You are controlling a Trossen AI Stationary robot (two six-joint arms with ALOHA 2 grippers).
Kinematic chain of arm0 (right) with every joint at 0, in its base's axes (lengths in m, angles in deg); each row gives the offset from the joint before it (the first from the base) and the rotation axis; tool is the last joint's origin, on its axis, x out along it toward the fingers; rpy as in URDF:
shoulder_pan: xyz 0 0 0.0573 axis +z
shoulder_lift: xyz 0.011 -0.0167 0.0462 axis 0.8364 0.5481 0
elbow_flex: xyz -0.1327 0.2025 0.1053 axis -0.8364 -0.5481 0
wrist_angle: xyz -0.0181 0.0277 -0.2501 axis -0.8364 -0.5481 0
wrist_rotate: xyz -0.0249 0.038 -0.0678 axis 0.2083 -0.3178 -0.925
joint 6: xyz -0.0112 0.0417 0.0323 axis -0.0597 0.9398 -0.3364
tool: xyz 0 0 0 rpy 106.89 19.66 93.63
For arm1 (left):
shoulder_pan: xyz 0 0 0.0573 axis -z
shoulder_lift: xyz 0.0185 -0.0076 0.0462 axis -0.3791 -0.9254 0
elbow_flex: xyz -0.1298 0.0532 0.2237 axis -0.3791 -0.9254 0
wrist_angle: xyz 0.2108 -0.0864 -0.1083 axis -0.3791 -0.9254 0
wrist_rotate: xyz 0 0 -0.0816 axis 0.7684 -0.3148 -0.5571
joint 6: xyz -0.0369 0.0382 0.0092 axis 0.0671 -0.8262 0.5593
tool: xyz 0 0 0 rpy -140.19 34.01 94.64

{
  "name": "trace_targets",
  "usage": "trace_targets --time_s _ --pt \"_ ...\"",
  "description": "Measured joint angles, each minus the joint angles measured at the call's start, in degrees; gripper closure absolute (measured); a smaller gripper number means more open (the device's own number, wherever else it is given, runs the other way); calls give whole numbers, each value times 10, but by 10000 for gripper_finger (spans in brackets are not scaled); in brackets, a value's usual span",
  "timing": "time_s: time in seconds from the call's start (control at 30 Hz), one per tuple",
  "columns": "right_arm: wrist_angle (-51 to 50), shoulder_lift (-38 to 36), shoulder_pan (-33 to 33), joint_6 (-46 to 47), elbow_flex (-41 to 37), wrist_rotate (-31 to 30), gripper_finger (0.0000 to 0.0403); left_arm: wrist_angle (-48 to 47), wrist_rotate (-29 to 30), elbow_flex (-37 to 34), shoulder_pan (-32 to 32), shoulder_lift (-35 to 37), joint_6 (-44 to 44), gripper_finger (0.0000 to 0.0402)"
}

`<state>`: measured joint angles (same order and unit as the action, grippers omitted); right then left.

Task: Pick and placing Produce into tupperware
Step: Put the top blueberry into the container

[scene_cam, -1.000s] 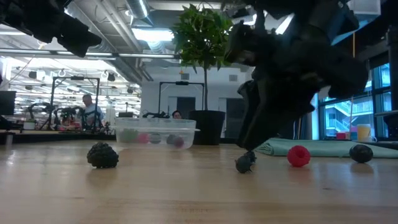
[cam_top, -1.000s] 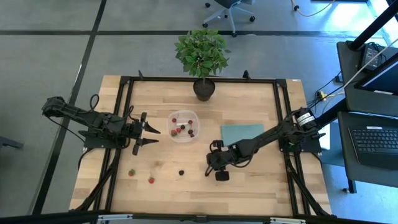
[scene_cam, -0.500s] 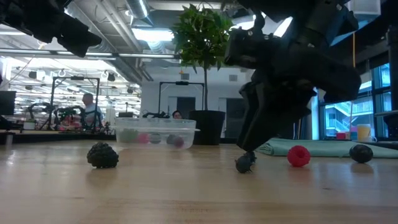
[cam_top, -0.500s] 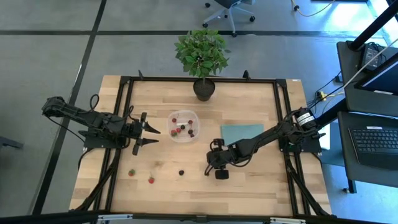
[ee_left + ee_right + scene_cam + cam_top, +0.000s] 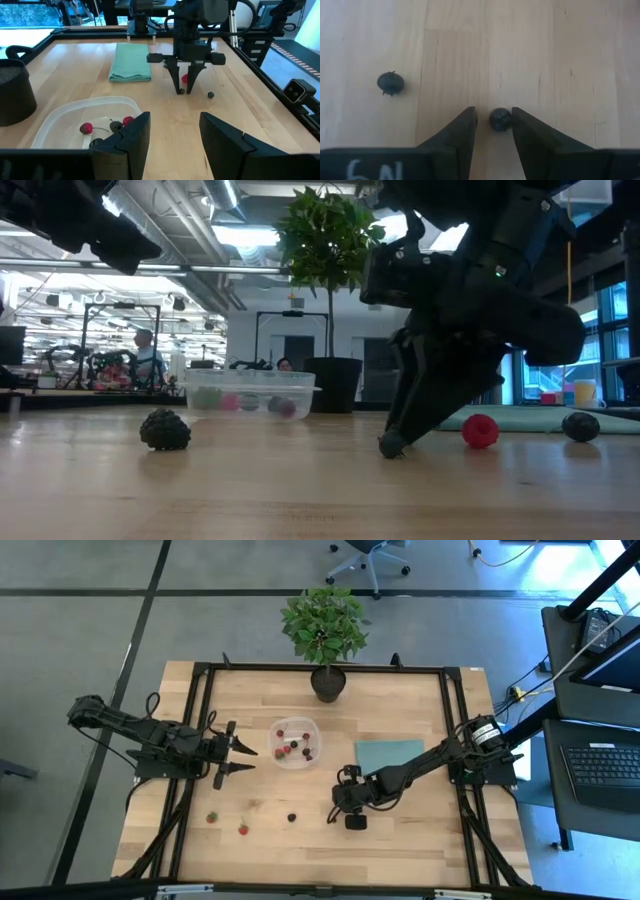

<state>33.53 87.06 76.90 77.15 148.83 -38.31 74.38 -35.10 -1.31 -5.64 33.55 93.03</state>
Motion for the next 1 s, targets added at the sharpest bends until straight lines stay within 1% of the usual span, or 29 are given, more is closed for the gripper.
trace_targets --time_s 0.43,0.57,0.73,0.8,1.0 --pt "-5 2 -1 -4 6 1 347 0 0 0 0 0 0 237" --pt "-30 8 -9 -32 41 1 349 0 0 0 0 0 0 237" --pt "-56 6 -34 -102 107 -52 346 0 0 0 0 0 0 237" --pt "-67 6 -47 -131 132 -55 346 -2 0 0 0 0 0 237" --pt "-56 5 -95 -204 192 -55 346 -4 0 0 0 0 0 237"
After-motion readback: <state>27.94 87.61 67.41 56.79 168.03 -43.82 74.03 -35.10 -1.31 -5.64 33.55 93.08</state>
